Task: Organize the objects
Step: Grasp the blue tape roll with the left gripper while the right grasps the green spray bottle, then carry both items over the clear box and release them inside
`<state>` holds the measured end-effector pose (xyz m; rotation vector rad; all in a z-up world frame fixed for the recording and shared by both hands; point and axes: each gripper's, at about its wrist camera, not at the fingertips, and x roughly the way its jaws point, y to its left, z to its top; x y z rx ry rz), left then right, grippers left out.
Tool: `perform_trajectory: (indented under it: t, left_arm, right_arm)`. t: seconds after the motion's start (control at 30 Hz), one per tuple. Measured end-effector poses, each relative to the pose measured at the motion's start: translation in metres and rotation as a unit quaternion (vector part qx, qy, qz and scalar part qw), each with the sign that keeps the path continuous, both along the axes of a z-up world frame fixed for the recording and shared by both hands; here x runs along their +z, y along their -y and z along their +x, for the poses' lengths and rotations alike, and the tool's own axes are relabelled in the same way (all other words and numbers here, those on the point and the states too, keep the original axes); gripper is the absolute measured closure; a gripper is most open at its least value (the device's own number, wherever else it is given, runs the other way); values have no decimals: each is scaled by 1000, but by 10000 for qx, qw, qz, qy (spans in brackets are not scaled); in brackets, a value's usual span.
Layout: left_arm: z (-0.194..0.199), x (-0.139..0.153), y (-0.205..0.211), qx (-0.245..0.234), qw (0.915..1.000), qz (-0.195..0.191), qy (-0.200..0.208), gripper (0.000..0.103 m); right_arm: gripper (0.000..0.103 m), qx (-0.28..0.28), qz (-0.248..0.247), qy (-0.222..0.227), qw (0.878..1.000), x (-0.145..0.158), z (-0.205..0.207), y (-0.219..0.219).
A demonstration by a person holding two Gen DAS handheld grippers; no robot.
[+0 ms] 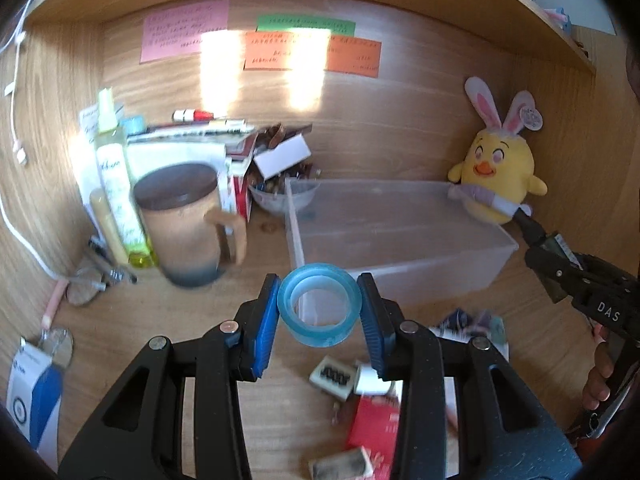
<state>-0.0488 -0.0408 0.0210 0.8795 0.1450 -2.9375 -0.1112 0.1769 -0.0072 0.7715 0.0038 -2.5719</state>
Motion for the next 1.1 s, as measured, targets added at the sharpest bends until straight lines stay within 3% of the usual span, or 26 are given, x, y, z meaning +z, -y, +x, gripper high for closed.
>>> perform_trajectory:
  t: [0.3,0.6,1.1]
  left_arm:
    - [-42,7,-6,-152,9997,-133,102,65]
    - [-72,8,-1,-308,9992,85,259,65]
    - [-117,-22,-10,-638,9921,112,1070,65]
  right_arm:
    - [65,310,234,-35,9992,17,-38,30]
    - [65,502,570,95,9971,20,-67,47]
    - [65,824,1032,671,9890,-6,-111,74]
